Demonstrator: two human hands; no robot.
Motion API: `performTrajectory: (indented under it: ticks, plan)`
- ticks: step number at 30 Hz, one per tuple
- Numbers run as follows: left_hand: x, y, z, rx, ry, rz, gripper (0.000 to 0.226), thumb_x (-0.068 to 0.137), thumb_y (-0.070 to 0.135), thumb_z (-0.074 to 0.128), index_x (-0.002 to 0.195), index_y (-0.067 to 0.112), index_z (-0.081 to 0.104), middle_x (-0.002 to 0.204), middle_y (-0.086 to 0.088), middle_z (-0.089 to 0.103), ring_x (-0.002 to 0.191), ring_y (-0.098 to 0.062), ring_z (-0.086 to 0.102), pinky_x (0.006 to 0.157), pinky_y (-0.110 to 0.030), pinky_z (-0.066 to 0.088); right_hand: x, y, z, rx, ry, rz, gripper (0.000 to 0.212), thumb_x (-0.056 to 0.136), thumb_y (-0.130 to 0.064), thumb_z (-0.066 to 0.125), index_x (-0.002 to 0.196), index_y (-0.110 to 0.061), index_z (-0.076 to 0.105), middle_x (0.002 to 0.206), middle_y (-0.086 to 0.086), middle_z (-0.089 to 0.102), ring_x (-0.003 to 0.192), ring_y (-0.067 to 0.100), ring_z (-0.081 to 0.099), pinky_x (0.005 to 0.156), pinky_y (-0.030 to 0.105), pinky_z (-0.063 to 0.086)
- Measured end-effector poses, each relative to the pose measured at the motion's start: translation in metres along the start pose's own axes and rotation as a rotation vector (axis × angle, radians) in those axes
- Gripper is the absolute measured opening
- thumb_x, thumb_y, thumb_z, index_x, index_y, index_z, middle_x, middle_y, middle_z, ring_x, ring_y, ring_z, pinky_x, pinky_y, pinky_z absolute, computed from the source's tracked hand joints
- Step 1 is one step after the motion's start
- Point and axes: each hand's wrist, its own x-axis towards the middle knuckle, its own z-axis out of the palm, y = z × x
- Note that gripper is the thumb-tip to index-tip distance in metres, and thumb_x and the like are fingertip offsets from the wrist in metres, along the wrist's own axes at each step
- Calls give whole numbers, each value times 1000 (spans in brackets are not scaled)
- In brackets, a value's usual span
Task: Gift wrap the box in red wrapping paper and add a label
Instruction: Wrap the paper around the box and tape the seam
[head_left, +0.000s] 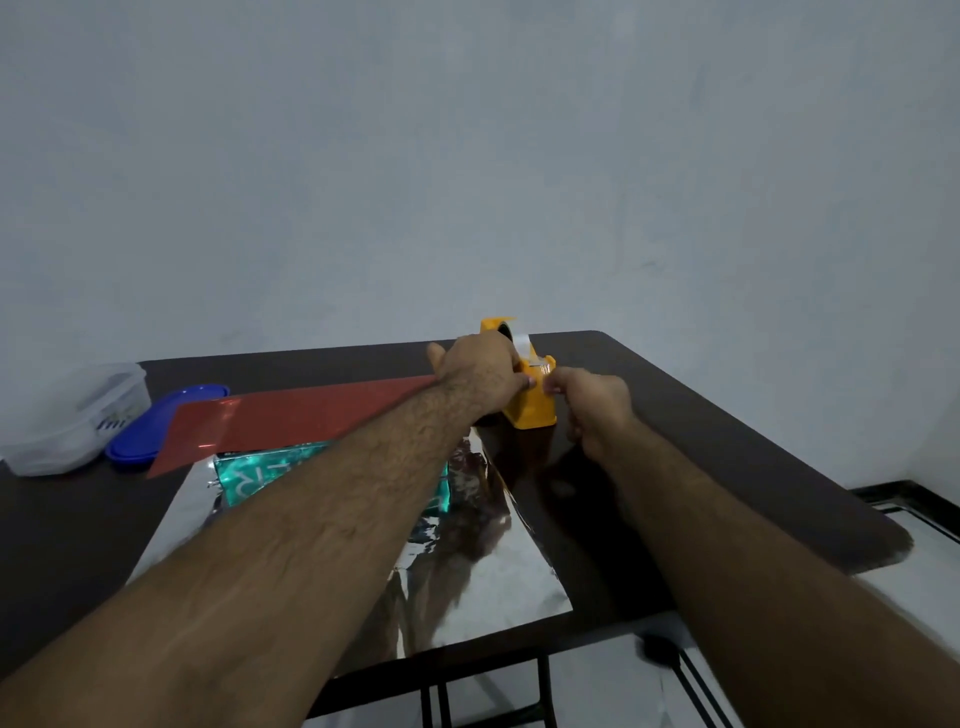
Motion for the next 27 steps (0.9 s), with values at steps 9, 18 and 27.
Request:
performTrajectory:
  ticks: [9,18,27]
  plan:
    - [-4,-1,-2,17,5,23,43,93,66,69,116,31,77,113,7,72,118,-22,61,108,-51,34,13,31,4,-290,57,-199,9,89,-17,79,81,-14,76,81,8,74,80,26,74,74,44,66]
    - [-14,-14,-40,-413,4,-34,7,86,28,77,90,31,82,101,17,75,110,-17,66,107,-42,45,-6,27,-14,-311,-48,-697,17,89,-15,81,77,-21,71,77,-2,62,69,9,57,66,28,48]
    - [-52,-60,-94,-489,-220,59,17,66,30,92,78,21,85,86,4,80,95,-15,74,91,-40,63,-48,-21,5,-664,-310,-1119,32,79,-44,63,79,-15,76,82,-7,54,82,18,55,73,30,39]
